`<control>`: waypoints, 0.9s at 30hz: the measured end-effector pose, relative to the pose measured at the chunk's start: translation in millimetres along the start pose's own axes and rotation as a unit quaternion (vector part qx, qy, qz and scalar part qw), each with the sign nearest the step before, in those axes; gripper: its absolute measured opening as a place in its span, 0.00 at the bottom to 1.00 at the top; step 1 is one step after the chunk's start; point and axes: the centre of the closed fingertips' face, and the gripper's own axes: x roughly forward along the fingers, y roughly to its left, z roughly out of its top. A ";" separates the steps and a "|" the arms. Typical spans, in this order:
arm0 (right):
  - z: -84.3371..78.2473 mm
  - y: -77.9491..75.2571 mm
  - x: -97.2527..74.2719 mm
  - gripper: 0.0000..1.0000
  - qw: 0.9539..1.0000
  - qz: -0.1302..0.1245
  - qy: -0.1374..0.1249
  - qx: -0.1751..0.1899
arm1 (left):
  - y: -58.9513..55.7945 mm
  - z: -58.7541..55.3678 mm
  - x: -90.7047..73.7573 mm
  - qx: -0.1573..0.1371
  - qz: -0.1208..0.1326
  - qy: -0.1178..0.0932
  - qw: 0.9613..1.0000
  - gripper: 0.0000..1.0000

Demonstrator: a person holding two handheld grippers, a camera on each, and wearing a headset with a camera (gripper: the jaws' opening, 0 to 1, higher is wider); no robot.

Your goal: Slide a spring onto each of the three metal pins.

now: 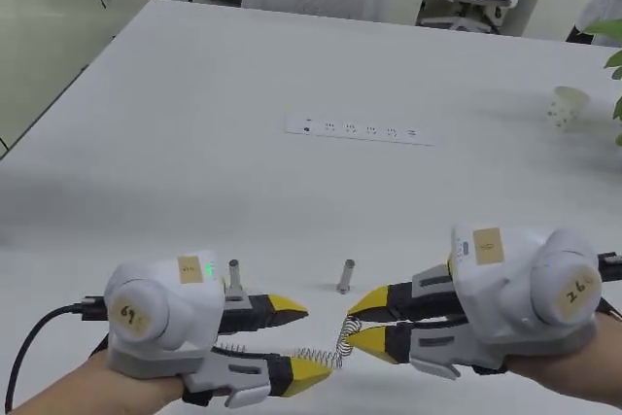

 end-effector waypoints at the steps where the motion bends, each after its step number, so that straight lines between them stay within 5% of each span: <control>1: -1.0 -0.9 0.0 0.07 1.000 -0.002 0.002 -0.002 | 2.7 -0.6 -2.4 0.001 0.006 0.000 1.000 0.35; 27: -20.3 -22.8 -15.5 0.07 0.998 -0.052 0.004 0.018 | 40.0 -10.7 -59.9 -0.042 0.092 -0.024 0.995 0.60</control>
